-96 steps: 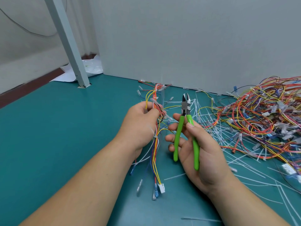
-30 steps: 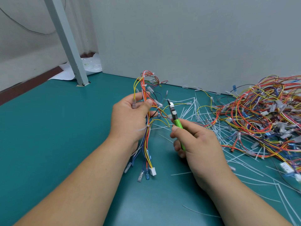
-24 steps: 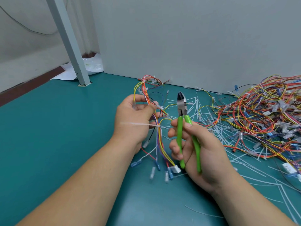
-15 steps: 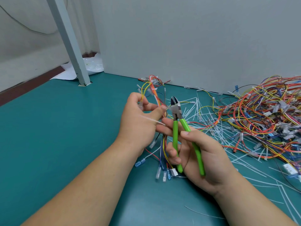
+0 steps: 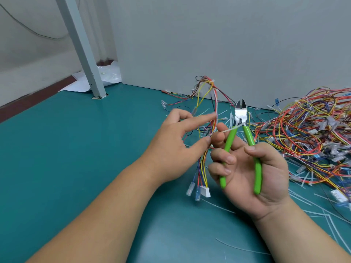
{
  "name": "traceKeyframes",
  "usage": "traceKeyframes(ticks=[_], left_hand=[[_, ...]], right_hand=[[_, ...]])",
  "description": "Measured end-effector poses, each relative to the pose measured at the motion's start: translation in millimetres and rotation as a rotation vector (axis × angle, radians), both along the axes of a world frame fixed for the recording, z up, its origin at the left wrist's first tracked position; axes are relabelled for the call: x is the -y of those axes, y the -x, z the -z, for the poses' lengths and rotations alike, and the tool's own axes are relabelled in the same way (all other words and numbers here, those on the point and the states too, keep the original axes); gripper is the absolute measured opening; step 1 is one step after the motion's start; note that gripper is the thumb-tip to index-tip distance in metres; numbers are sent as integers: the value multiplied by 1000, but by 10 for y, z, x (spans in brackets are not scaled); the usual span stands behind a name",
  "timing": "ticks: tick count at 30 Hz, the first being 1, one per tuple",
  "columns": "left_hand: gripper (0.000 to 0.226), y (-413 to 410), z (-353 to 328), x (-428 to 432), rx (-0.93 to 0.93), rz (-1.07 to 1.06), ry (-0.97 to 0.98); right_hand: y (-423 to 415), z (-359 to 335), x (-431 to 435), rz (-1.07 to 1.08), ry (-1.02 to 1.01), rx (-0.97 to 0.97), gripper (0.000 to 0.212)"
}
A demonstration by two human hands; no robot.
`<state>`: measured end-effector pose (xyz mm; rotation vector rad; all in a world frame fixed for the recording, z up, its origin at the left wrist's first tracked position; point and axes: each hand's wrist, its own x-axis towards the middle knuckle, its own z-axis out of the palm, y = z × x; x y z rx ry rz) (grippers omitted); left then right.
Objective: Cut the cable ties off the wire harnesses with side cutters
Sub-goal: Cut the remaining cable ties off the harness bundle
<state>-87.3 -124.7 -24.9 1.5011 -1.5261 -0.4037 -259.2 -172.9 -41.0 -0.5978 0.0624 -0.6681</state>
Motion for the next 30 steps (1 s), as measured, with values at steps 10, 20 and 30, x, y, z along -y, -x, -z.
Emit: traceKeyframes(ticks=[10,20,30], left_hand=[[20,132,-30,34,-762,273,-197],[40,151,-111,-14,-744,222,-463],[25,-29,-86,20,-865,171,-502]], right_hand=[[3,-27,-11,-36,-42,21,49],[-46,17,-18,-17,37,-20,46],[-122,46,-49,79,123,-87,66]])
